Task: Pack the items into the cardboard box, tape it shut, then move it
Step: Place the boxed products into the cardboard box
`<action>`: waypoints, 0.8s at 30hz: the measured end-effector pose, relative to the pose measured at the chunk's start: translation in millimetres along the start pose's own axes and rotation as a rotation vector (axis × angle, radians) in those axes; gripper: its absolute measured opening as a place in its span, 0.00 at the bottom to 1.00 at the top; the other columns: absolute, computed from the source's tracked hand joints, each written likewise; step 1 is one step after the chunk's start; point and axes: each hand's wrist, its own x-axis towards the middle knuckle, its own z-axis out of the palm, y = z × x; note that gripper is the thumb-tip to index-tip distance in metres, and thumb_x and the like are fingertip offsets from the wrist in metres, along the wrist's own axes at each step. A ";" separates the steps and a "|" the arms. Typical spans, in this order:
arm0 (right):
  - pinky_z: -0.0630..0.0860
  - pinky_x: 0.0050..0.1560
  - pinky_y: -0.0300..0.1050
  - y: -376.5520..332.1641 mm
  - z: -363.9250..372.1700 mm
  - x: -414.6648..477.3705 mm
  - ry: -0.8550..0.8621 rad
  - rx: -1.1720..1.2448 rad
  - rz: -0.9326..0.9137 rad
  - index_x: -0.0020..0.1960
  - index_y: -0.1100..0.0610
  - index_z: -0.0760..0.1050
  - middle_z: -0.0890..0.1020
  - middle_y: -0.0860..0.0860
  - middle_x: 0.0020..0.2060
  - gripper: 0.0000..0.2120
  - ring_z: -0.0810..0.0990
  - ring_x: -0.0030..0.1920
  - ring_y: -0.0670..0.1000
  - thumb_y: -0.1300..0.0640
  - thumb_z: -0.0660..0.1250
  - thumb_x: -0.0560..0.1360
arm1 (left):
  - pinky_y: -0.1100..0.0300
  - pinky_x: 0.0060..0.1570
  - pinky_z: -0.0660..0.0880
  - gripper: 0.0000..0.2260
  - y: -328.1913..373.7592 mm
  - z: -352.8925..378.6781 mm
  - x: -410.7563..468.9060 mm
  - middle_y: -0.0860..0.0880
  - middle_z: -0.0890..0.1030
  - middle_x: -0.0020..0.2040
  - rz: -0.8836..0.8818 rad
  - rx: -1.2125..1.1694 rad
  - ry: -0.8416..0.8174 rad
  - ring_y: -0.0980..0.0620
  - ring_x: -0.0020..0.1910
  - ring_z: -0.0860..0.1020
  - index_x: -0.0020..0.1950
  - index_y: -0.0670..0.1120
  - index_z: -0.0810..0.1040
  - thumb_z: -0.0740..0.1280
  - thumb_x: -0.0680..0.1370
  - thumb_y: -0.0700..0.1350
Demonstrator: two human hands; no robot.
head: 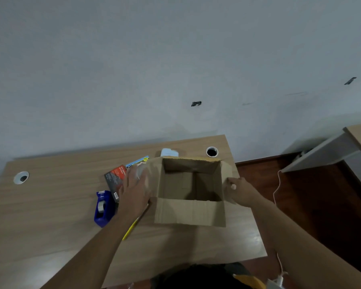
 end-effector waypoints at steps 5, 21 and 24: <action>0.74 0.65 0.58 -17.1 -8.5 5.8 0.156 -0.049 0.041 0.61 0.46 0.79 0.75 0.53 0.65 0.17 0.72 0.68 0.60 0.37 0.65 0.78 | 0.43 0.78 0.69 0.44 22.6 -10.7 -0.2 0.48 0.55 0.88 0.034 -0.262 -0.230 0.45 0.85 0.63 0.89 0.52 0.50 0.63 0.81 0.71; 0.63 0.77 0.72 -56.1 -4.0 18.5 0.153 -0.335 0.001 0.85 0.37 0.53 0.49 0.51 0.86 0.57 0.55 0.83 0.65 0.16 0.67 0.64 | 0.48 0.79 0.70 0.32 32.3 37.3 -42.2 0.52 0.42 0.89 0.215 -0.152 -0.305 0.45 0.86 0.59 0.72 0.61 0.76 0.78 0.71 0.68; 0.64 0.75 0.71 -51.7 11.3 22.1 0.174 -0.374 0.056 0.81 0.43 0.64 0.50 0.53 0.85 0.51 0.58 0.81 0.66 0.16 0.65 0.66 | 0.48 0.78 0.72 0.27 26.5 44.9 -47.6 0.57 0.44 0.88 0.229 -0.151 -0.279 0.44 0.84 0.63 0.66 0.63 0.77 0.76 0.71 0.70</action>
